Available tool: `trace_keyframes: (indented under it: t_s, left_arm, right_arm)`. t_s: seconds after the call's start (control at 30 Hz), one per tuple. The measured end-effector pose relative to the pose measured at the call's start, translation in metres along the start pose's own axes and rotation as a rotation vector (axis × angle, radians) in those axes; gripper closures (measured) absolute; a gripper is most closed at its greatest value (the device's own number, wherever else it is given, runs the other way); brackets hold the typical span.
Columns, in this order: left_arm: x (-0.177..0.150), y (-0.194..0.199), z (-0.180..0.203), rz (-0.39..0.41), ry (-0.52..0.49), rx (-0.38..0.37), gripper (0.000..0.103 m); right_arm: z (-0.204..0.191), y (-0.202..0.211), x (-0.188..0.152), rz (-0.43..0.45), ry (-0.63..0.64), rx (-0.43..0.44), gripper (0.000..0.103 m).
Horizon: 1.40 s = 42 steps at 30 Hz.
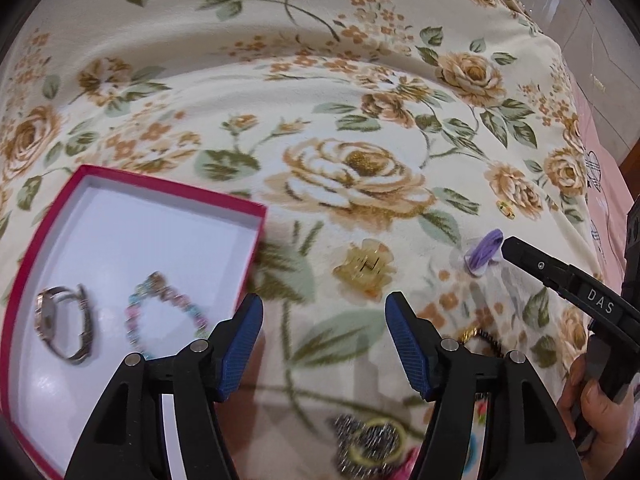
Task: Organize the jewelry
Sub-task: 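Grasp the yellow claw clip with the left tool while the right tool grasps the purple hair tie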
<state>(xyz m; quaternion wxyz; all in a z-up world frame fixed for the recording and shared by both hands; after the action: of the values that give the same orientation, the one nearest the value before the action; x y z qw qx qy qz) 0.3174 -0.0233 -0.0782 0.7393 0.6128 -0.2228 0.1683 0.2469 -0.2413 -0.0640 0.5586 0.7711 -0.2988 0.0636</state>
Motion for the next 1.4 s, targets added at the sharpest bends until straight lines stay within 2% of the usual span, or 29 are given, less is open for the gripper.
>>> trace_keyframes:
  t_s: [0.23,0.3,0.33,0.37,0.43,0.5,0.6,0.73,0.83,0.87,0.93,0.97,1.1,1.23,1.4]
  left_arm:
    - [0.013,-0.037,0.012,-0.035,0.006,-0.02,0.04]
    - [0.015,-0.045,0.014,-0.042,0.007,-0.022,0.041]
    - [0.016,-0.05,0.016,-0.045,0.006,-0.023,0.044]
    - [0.017,-0.053,0.016,-0.047,0.007,-0.023,0.049]
    - [0.017,-0.062,0.019,-0.066,0.008,-0.047,0.078]
    - [0.016,-0.065,0.018,-0.074,0.011,-0.06,0.09]
    - [0.017,-0.065,0.018,-0.062,0.007,-0.062,0.095]
    - [0.017,-0.057,0.019,-0.037,0.003,-0.071,0.097]
    - [0.015,-0.047,0.018,-0.019,0.002,-0.077,0.098]
    - [0.015,-0.044,0.017,-0.012,0.002,-0.08,0.098]
    - [0.013,-0.038,0.015,-0.002,0.005,-0.085,0.098]
    - [0.013,-0.035,0.014,0.002,0.007,-0.088,0.098]
    - [0.01,-0.025,0.01,0.014,0.009,-0.099,0.098]
    - [0.008,-0.017,0.009,0.024,0.007,-0.107,0.098]
    - [0.004,-0.01,0.005,0.027,0.01,-0.107,0.098]
  right_arm:
    - [0.005,-0.022,0.004,-0.03,0.006,-0.01,0.055]
    - [0.006,-0.026,0.003,-0.033,0.011,-0.018,0.071]
    - [0.007,-0.027,0.002,-0.036,0.011,-0.022,0.082]
    - [0.009,-0.028,0.002,-0.036,0.01,-0.025,0.094]
    - [0.01,-0.026,0.001,-0.034,0.009,-0.027,0.097]
    - [0.01,-0.023,0.001,-0.028,0.014,-0.023,0.103]
    - [0.009,-0.016,0.0,-0.018,0.023,-0.011,0.103]
    - [0.008,-0.012,-0.001,-0.007,0.02,-0.011,0.102]
    - [0.011,-0.012,-0.001,-0.013,-0.021,0.003,0.088]
    - [0.012,-0.012,-0.002,-0.019,-0.031,0.009,0.073]
    - [0.011,-0.014,-0.002,-0.014,-0.028,0.008,0.059]
    - [0.009,-0.015,-0.001,-0.008,-0.017,-0.002,0.059]
    - [0.006,-0.026,0.001,-0.01,0.011,-0.026,0.059]
    - [0.008,-0.039,-0.001,-0.023,0.028,-0.047,0.09]
    - [0.002,-0.03,-0.003,0.003,0.053,-0.039,0.102]
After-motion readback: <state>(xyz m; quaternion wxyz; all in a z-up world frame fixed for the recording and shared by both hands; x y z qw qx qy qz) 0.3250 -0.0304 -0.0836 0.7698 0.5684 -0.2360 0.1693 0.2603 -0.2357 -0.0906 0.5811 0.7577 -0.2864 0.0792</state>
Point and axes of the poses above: each gripper's, at about its wrist camera, not at the fingertips, and y roughly against the way its jaws point, z to its right, x to its top, the point moved 7 cm from there along -y, roughly the way its jaws point, and after that the axes turned 6 degrees about -y, right-handed, at the moved point
